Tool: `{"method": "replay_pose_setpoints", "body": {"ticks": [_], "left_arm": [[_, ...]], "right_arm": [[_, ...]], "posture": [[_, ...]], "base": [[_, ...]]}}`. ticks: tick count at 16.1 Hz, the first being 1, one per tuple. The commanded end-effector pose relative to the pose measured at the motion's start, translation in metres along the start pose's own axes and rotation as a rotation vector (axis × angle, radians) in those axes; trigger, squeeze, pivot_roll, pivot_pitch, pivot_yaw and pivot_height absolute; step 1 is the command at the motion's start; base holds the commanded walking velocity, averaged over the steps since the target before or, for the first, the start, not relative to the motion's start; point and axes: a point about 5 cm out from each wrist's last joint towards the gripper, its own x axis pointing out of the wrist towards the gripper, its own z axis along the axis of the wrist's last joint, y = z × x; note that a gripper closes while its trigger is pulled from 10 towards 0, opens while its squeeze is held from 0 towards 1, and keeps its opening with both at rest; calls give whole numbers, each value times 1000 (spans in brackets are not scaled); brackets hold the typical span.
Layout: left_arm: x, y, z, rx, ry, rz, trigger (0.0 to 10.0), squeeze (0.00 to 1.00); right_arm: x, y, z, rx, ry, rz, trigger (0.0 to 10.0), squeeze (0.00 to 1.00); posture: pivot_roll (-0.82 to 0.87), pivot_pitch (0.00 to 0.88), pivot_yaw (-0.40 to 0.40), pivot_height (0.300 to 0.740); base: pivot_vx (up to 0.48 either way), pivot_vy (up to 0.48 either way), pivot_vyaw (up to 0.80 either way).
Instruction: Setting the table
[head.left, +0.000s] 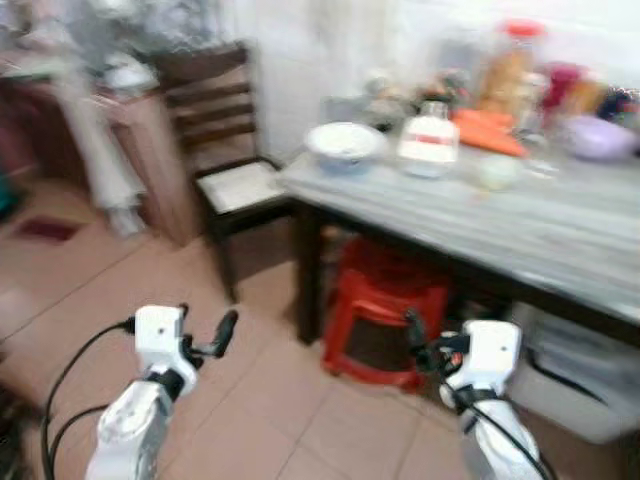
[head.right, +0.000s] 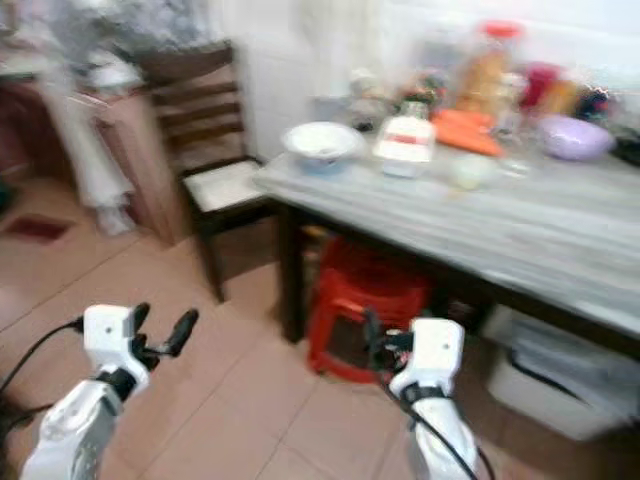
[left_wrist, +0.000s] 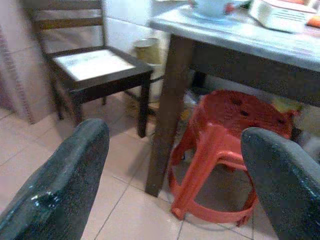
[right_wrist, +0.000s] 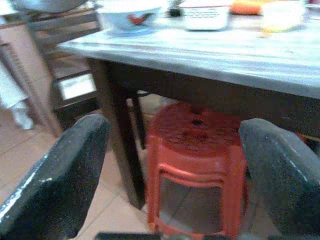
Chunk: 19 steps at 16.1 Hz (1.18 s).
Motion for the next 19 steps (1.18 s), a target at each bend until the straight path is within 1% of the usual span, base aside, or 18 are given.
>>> {"method": "replay_pose_setpoints", "body": {"ticks": [1,5,8,10,13,19], "left_arm": [[6,-9,1,-1,-5,-33,10000,0],[7,-13,-1,-5,1,-40,10000,0],[6,-9,-4,30,16,28,10000,0],[8,-5,-6,59,47,89,10000,0],[8,-5,-7,80,53,98,10000,0],[9,-5,-8,98,61,125,10000,0]], "right_arm": [[-1,-8,4,-11,-8,-26,10000,0],[-2,-8,4,-11,-4,-27,10000,0],[-3,-8,4,-6,-6,-33,10000,0],[-4,-9,3,-6,2,-33,10000,0],[-4,-12,4,-8,6,-39,10000,0],[-4,-9,1,-1,16,-44,10000,0]], "posture": [[16,0,11,740],[9,0,4,740],[13,0,3,740],[11,0,2,740],[8,0,-2,740],[12,0,4,740]], "base": [[319,0,-800],[293,0,-800],[0,0,-700],[0,0,0],[0,0,0],[-300,0,0]]}}
